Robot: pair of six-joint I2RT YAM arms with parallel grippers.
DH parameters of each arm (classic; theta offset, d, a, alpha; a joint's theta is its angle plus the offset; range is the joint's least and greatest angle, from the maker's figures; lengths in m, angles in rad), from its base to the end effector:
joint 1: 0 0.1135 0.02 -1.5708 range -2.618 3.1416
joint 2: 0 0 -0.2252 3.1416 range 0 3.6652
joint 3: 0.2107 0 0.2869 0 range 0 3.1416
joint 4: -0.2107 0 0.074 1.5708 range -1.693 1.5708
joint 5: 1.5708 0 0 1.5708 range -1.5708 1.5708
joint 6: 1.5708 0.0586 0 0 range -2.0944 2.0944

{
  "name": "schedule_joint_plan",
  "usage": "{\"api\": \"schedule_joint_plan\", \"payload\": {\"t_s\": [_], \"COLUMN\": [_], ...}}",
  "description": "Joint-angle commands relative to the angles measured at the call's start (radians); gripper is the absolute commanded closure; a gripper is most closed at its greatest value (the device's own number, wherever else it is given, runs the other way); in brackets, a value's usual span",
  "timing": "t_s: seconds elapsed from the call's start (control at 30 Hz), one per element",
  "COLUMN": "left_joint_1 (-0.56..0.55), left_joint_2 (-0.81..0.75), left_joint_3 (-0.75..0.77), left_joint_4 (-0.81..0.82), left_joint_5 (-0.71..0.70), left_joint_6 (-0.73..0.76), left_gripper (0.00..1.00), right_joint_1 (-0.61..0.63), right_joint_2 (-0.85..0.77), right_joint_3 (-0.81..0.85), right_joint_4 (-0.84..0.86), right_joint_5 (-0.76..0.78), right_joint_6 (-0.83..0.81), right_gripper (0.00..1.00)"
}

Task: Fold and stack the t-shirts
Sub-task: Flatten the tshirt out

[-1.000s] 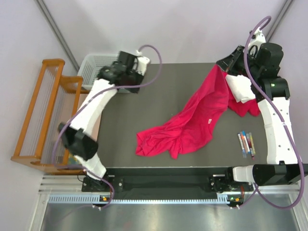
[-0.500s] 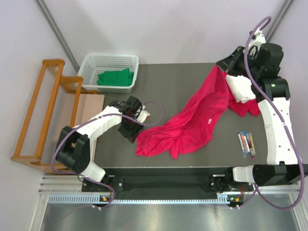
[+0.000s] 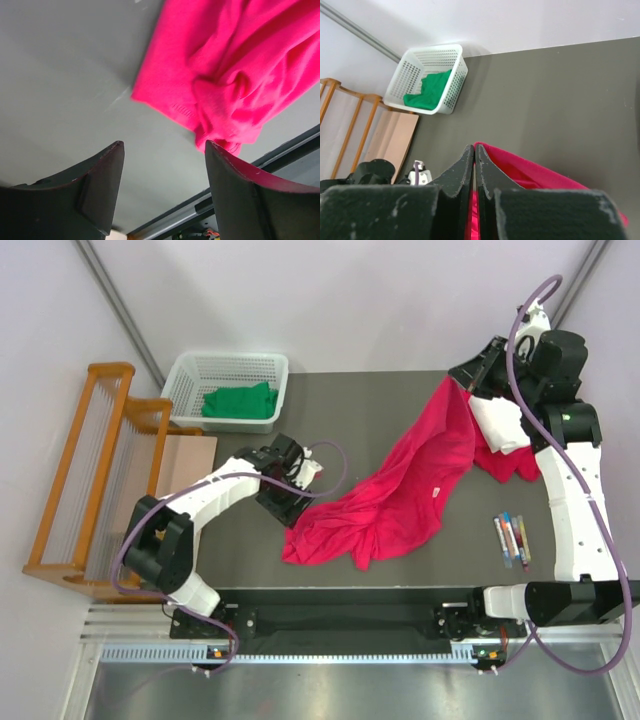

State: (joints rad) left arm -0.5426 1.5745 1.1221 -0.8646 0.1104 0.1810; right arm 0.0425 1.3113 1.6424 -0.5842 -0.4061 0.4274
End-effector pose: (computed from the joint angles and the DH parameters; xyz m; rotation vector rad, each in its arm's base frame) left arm 0.2815 -0.1773 0.1420 1.0469 2.7082 -0.2244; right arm 0.3305 0.0372 0.4471 0.0639 1.8583 0.6986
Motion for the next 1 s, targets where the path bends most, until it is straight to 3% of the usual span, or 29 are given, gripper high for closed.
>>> {"api": "schedule_joint_plan", "payload": {"t_s": [0.0,0.4,0.7,0.8,0.83,0.97], "left_joint_1": [-0.025,-0.048,-0.066,-0.066,-0.066,-0.066], "left_joint_2": [0.025,0.179,0.231,0.245,0.248,0.255], "left_joint_3": [-0.01,0.039,0.076,0.08,0.082,0.093], "left_joint_4": [0.05,0.022,0.022,0.024,0.022,0.012], "left_joint_5": [0.052,0.166,0.163,0.161,0.161,0.164], "left_joint_6": [-0.02,-0.061,-0.063,-0.058,-0.06,-0.057], "left_gripper": [0.28,0.34,0.43,0.55,0.63,0.83], "right_joint_1": [-0.009,-0.007,-0.007,-0.009,-0.009,-0.009], "right_joint_2": [-0.012,-0.007,-0.004,-0.003,-0.003,-0.004], "right_joint_3": [-0.003,-0.009,-0.013,-0.016,-0.016,-0.016], "right_joint_4": [0.055,0.06,0.066,0.067,0.067,0.067], "right_joint_5": [-0.01,-0.005,-0.005,-0.005,-0.005,-0.01], "right_joint_6": [0.001,0.002,0.008,0.007,0.007,0.007], "right_gripper": [1.0,1.0,1.0,1.0,1.0,1.0]}}
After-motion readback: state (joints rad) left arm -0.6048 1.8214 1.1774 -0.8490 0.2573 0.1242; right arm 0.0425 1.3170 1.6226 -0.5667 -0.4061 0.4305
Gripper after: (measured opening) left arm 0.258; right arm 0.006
